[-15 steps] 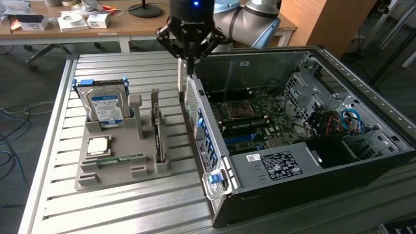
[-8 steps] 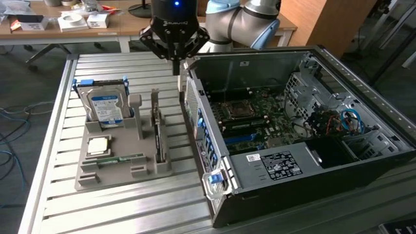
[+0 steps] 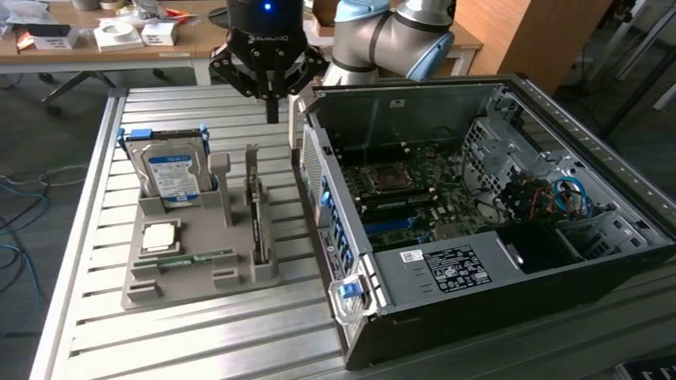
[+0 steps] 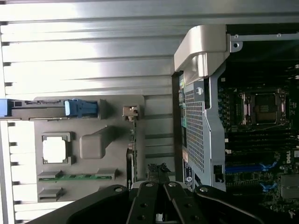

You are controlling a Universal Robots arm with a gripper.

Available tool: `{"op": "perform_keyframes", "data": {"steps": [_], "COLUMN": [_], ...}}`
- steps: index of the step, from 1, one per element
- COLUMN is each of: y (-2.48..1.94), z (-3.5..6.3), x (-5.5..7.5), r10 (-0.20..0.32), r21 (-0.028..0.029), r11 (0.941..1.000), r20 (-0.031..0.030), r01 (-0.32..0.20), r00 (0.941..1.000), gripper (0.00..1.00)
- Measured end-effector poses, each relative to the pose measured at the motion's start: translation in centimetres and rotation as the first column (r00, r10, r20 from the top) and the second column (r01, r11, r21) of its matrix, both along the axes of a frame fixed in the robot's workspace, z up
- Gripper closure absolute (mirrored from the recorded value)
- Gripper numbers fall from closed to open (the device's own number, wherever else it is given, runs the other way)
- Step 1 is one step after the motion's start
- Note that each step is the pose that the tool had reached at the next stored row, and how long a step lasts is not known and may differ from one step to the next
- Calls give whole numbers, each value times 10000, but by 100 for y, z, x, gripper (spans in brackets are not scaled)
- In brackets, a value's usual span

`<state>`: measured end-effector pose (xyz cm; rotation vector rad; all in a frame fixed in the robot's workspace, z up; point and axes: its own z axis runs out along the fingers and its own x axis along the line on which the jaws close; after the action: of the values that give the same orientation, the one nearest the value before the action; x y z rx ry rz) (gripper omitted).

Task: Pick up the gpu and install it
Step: 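Reach for the gpu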

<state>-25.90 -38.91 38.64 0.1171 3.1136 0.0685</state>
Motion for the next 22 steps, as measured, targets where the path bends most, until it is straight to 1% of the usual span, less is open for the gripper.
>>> {"op": "perform_keyframes", "data": {"steps": [4,12,16,19,22], "y": [0,1,2,-17,-59], "z": [0,-9,-10,-11,-11], "x": [-2,-189,-203,-218,-240], "r10": [0,0,1,0,-1], "r21": [0,0,-1,-1,0], "r11": [10000,10000,10000,10000,10000], "r20": [0,0,-1,-1,-1], "r01": [0,0,-1,0,1], "r00": [10000,10000,10000,10000,10000], "gripper": [89,89,89,89,89]}}
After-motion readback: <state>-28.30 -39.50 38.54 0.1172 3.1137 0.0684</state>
